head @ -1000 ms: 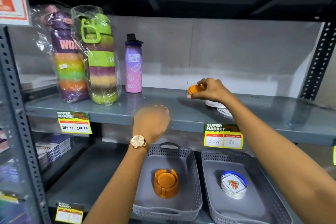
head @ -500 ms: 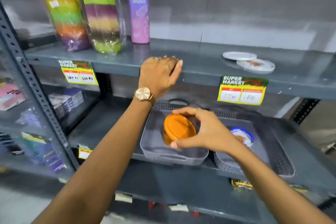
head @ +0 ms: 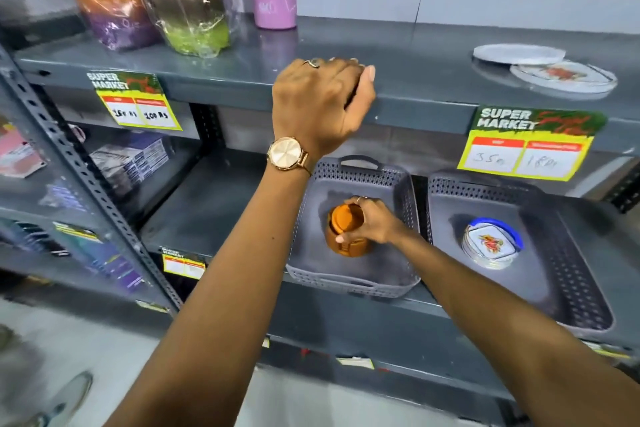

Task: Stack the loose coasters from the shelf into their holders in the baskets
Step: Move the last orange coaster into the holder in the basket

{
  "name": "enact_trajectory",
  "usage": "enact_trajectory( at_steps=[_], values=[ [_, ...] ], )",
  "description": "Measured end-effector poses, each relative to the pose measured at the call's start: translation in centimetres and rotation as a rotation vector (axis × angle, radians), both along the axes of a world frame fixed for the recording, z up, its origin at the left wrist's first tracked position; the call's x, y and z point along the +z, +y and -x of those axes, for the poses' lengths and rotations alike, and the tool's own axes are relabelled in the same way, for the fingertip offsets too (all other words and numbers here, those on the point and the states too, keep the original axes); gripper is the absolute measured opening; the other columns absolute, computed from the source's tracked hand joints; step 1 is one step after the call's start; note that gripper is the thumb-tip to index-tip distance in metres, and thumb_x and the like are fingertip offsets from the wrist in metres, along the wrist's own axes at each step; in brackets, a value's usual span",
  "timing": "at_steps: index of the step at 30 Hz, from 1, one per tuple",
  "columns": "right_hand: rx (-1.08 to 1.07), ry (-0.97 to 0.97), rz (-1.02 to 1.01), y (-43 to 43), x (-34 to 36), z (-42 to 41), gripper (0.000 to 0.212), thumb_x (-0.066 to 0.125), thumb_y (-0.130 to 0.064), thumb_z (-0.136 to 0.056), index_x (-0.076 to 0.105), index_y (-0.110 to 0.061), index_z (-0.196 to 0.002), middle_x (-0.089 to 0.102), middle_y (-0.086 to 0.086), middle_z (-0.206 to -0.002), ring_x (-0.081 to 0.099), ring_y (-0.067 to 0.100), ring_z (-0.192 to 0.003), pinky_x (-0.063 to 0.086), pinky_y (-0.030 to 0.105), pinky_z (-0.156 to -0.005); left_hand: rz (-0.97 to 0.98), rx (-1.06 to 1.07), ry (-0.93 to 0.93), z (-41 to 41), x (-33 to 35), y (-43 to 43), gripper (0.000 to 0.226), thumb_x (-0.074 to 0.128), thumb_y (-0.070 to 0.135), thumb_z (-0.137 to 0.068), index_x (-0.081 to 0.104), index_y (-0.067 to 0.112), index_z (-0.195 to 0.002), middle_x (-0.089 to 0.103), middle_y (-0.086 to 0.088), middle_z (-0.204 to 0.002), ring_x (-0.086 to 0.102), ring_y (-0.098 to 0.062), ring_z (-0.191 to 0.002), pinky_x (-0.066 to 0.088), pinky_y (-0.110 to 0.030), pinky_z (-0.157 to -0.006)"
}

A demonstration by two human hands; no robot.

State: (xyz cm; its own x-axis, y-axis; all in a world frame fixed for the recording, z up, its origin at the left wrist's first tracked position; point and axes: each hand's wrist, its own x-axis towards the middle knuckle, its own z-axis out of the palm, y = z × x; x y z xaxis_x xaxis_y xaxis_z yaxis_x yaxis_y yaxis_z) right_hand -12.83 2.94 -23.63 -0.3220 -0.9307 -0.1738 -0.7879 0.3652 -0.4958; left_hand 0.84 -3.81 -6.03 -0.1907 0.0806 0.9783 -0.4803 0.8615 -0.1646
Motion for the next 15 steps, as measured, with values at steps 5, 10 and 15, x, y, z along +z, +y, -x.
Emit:
enact_trajectory(
  at_steps=[5, 10, 15],
  values=[
    [0.004, -0.011, -0.067, -0.84, -0.66, 0.28, 0.1, 0.085, -0.054, -0.049, 0.047, -0.022, -0.135, 0.053, 0.009, -0.139, 0.047, 0.031, -0.129, 0.042, 0.045, -0.106, -0.029, -0.015, 0.012, 0.13, -0.09, -0.07, 0.038, 0.048, 0.027, -0.095, 0.068, 0.017, -0.064, 0.072, 0.002, -0.069, 0.061, -0.026, -0.056, 0.042, -0.034, -0.054],
    [0.019, 0.032, -0.091, -1.01, -0.66, -0.25, 0.098, 0.086, -0.043, -0.057, 0.04, -0.019, -0.141, 0.044, 0.011, -0.144, 0.038, 0.033, -0.134, 0.036, 0.046, -0.11, -0.034, -0.019, 0.015, 0.22, -0.13, -0.1, 0.038, 0.048, 0.027, -0.094, 0.068, 0.017, -0.064, 0.071, 0.002, -0.066, 0.06, -0.026, -0.054, 0.043, -0.034, -0.054],
    [0.009, 0.075, -0.137, -0.87, -1.06, -0.53, 0.089, 0.082, -0.038, -0.067, 0.037, -0.019, -0.142, 0.038, 0.014, -0.148, 0.032, 0.035, -0.138, 0.033, 0.047, -0.112, -0.036, -0.01, 0.012, 0.19, -0.09, -0.12, 0.037, 0.049, 0.027, -0.093, 0.069, 0.016, -0.065, 0.07, 0.002, -0.066, 0.059, -0.026, -0.054, 0.043, -0.035, -0.054]
  ],
)
